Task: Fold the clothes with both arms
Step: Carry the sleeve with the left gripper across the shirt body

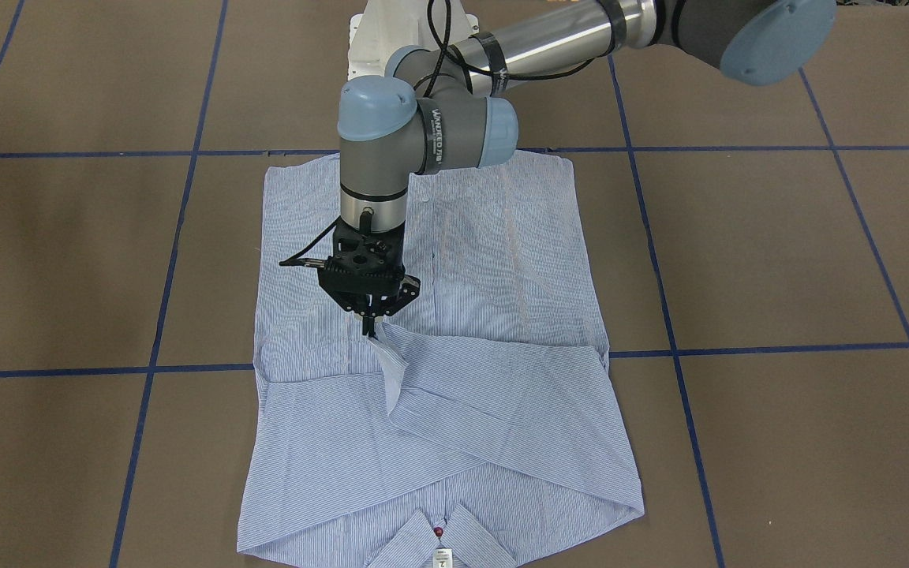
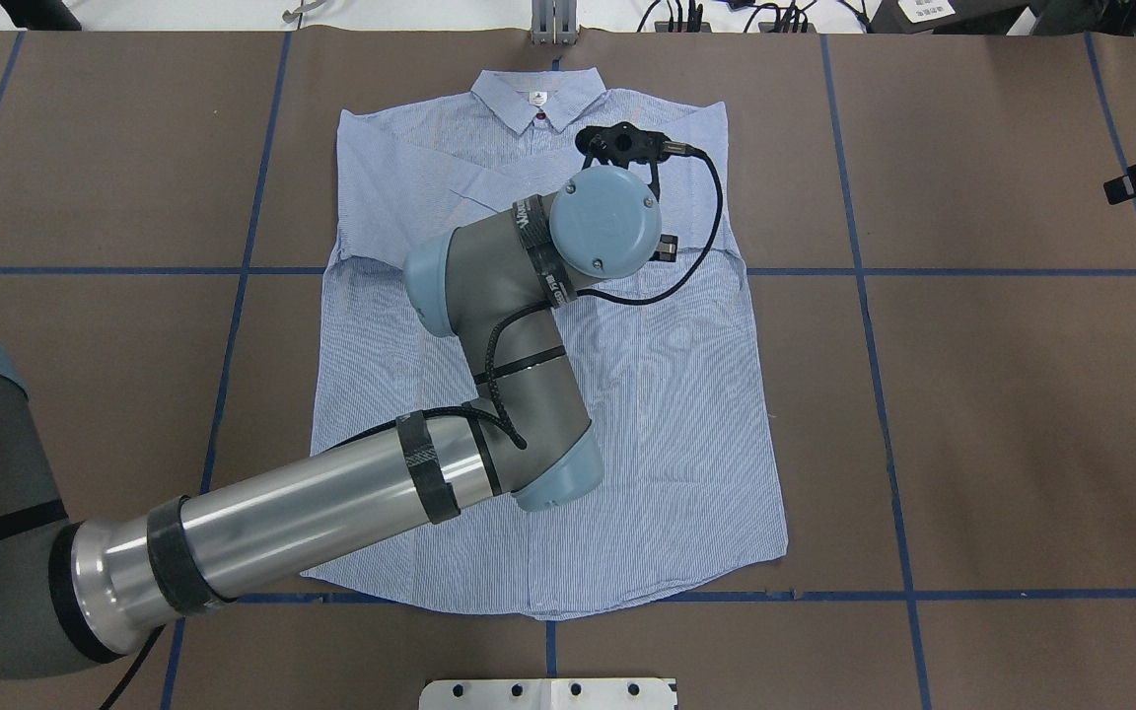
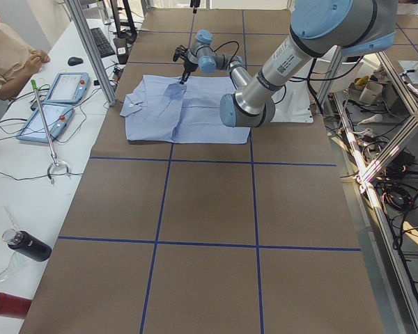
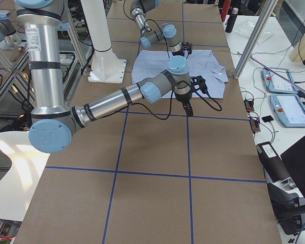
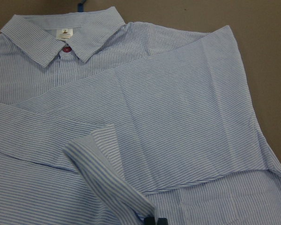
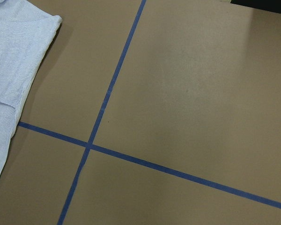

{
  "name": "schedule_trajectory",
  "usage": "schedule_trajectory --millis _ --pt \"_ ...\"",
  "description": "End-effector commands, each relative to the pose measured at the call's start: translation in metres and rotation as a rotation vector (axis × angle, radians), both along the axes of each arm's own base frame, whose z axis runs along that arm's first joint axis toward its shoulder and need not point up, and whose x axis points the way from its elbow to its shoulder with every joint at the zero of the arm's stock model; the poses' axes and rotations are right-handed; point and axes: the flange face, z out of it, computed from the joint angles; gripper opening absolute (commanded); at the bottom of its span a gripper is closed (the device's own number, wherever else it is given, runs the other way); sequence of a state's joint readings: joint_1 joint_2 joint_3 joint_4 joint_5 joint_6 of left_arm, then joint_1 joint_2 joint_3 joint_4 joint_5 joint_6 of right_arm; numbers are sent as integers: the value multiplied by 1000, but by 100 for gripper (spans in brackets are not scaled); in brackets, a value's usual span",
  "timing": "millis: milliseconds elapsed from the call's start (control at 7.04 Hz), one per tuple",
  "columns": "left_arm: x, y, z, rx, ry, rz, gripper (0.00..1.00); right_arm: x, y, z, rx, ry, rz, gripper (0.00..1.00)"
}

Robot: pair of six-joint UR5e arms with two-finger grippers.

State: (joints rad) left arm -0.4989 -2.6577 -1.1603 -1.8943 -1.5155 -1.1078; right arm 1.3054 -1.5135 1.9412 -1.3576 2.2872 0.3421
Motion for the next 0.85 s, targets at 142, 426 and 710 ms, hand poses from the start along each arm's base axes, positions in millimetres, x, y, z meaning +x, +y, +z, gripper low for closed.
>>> schedule_trajectory --millis 142,426,710 --pt "24 23 -11 13 107 1 100 0 0 0 -1 0 1 100" --pt "17 26 -22 22 148 3 100 -1 -1 -6 -11 -11 17 100" --pt "-10 37 20 65 73 46 100 -16 1 -31 -57 -94 99 100"
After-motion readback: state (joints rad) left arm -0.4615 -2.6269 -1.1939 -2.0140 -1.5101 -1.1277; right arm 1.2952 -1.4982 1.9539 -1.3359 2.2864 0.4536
